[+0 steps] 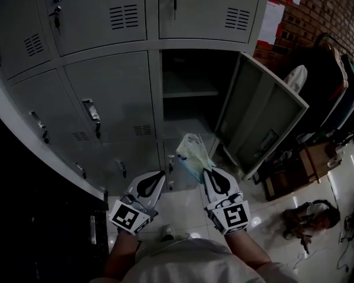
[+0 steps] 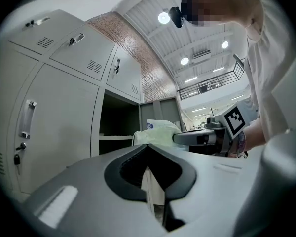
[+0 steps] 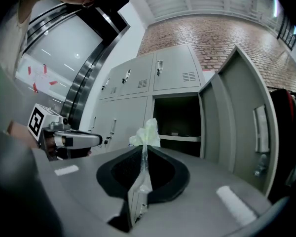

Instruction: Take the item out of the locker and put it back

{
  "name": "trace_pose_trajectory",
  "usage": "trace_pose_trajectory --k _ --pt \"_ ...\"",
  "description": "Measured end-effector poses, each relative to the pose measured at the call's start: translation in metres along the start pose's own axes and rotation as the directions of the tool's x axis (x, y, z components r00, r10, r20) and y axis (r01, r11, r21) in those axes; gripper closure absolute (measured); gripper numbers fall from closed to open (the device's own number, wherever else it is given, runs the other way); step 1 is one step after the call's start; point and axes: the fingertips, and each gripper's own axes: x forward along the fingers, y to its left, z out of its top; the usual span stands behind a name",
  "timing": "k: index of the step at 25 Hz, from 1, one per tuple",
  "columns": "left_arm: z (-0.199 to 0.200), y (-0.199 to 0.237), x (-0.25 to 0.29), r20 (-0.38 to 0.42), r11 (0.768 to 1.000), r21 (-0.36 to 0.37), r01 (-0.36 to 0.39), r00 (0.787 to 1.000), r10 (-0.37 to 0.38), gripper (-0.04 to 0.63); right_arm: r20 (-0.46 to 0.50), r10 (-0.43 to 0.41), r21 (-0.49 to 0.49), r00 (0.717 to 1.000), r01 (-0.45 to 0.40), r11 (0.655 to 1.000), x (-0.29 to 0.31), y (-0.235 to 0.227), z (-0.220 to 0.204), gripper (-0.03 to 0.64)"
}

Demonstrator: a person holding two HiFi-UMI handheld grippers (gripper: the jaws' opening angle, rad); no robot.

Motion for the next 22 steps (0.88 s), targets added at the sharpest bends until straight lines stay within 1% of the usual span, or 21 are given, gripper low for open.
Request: trace_pose_trajectory --k 5,7,10,12,14,16,18,20,22 --pt "0.004 0.045 0.024 0.011 0.999 0.033 0.028 1.0 -0.028 0.626 0.024 -0.048 -0.004 0.999 0.048 0.999 0.045 -0.014 0.009 0.601" --pt "0.002 0.049 0.032 0.007 0.998 0.041 0.047 0.999 -0.047 0.626 0.032 -0.057 -0.006 0.998 0.058 0.998 0.054 -0.019 0.012 0.601" --pt "-0.002 0.049 0.046 -0.021 0.995 0.059 0.086 0.996 -0.085 0.626 0.036 -0.072 -0.011 0.997 0.072 0.997 0.066 -0.032 0.013 0.601" --pt "0.0 0.054 0.053 -0.007 0.995 0.064 0.079 0.997 -0.079 0.626 0.035 -0.071 -0.006 0.997 0.072 0.997 0.08 -0.04 0.016 0.601" --pt "0.001 0.059 0.06 0.011 0.996 0.046 0.072 0.997 -0.073 0.626 0.039 -0.075 -0.003 0.996 0.075 0.997 0.098 -0.053 0.025 0.601" --pt "-0.001 0.063 0.066 0.006 0.997 0.023 0.074 0.997 -0.074 0.626 0.064 -0.093 -0.033 0.994 0.095 0.995 0.123 -0.073 0.041 0.6" --pt "-0.004 0.069 0.071 0.001 0.998 0.015 0.064 0.998 -0.064 0.626 0.103 -0.115 -0.063 0.988 0.122 0.99 0.155 -0.097 0.062 0.6" --pt "-0.008 0.074 0.075 0.005 0.998 0.012 0.056 0.998 -0.056 0.626 0.112 -0.136 -0.076 0.984 0.145 0.987 0.189 -0.119 0.079 0.6" --pt "-0.013 0.078 0.079 0.002 0.998 0.014 0.054 0.999 -0.054 0.626 0.103 -0.15 -0.098 0.983 0.161 0.982 0.218 -0.136 0.084 0.6"
